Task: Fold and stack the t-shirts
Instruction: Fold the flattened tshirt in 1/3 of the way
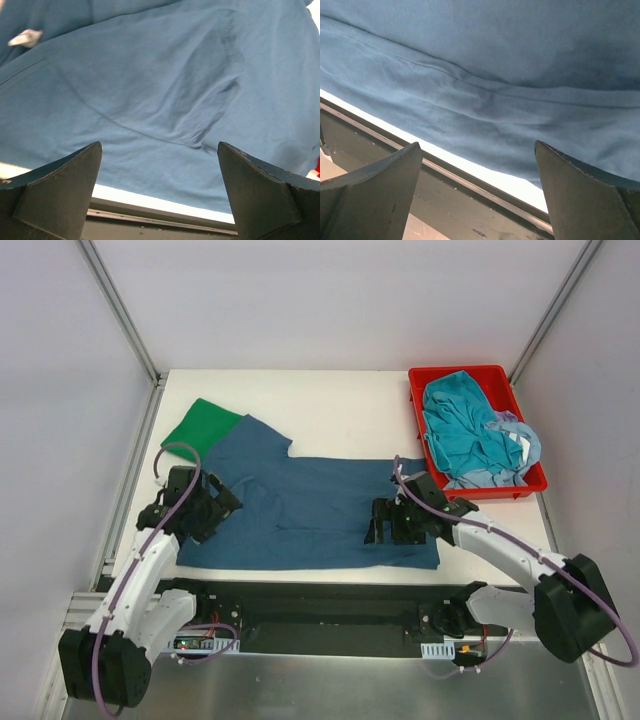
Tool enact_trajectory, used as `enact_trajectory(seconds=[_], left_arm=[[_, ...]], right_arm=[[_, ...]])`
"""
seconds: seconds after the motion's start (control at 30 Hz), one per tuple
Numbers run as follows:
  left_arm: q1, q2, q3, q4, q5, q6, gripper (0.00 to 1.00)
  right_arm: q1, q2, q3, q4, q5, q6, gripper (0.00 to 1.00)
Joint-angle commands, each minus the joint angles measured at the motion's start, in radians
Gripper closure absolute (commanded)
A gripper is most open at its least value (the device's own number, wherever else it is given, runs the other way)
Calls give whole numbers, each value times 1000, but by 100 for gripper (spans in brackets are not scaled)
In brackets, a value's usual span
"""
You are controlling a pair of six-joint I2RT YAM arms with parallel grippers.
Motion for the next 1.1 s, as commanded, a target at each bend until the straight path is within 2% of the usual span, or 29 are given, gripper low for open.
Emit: enact_trajectory(seconds=[0.0,0.13,0.23,0.47,0.73,1.07], left_arm=[[4,105,21,176,112,34,1],[4,212,21,276,115,48,1],[4,289,41,293,87,63,1],[4,380,38,295,29,54,1],[6,418,31,289,-54,57,1],[9,345,-67,191,-161,-15,1]], right_arm=[[8,85,66,56,-25,10,4],[7,143,98,89,31,-7,4],[-1,176,124,118,79,-4,4],[-82,251,149,112,35,22,4],[-117,282,132,119,12,16,4],[-130,160,149,101,19,-52,4]])
